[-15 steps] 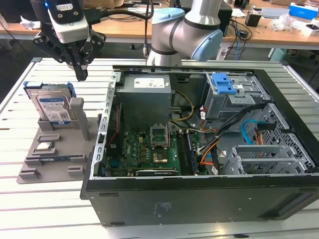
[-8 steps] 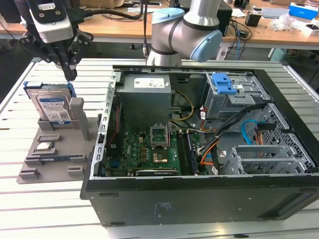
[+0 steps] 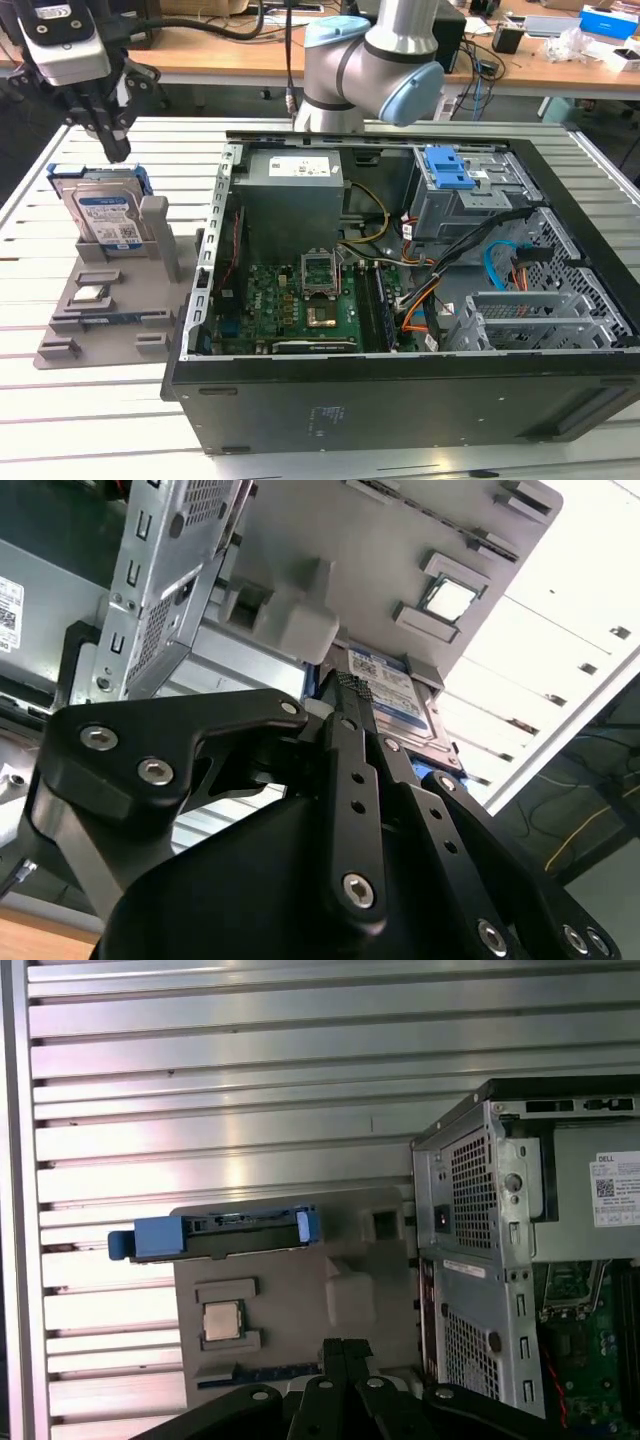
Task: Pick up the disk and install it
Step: 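Reach for the disk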
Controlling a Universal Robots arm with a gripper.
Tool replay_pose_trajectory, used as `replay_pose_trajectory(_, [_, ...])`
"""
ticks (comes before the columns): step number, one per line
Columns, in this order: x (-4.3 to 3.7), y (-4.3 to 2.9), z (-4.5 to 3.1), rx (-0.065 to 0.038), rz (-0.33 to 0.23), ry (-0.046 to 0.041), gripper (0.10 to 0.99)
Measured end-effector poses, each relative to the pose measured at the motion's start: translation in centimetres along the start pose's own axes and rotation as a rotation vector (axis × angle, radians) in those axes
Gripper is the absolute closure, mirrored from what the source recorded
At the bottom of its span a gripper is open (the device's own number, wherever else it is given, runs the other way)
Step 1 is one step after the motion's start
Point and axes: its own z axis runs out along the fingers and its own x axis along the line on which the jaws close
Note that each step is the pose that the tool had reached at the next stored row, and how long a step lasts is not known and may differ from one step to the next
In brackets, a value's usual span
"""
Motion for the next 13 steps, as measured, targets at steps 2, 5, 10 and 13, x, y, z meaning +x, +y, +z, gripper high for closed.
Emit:
replay_pose_trajectory(2, [0.68, -0.05, -0.02, 0.0, 0.0, 0.0, 0.98])
replay_pose_trajectory(5, [1.71, -0.13, -0.05, 0.0, 0.0, 0.0, 0.98])
replay_pose_trajectory(10, [3.48, -0.26, -0.08, 0.0, 0.0, 0.0, 0.98])
replay_pose_trajectory(13, [4.57, -0.35, -0.08, 0.0, 0.0, 0.0, 0.98])
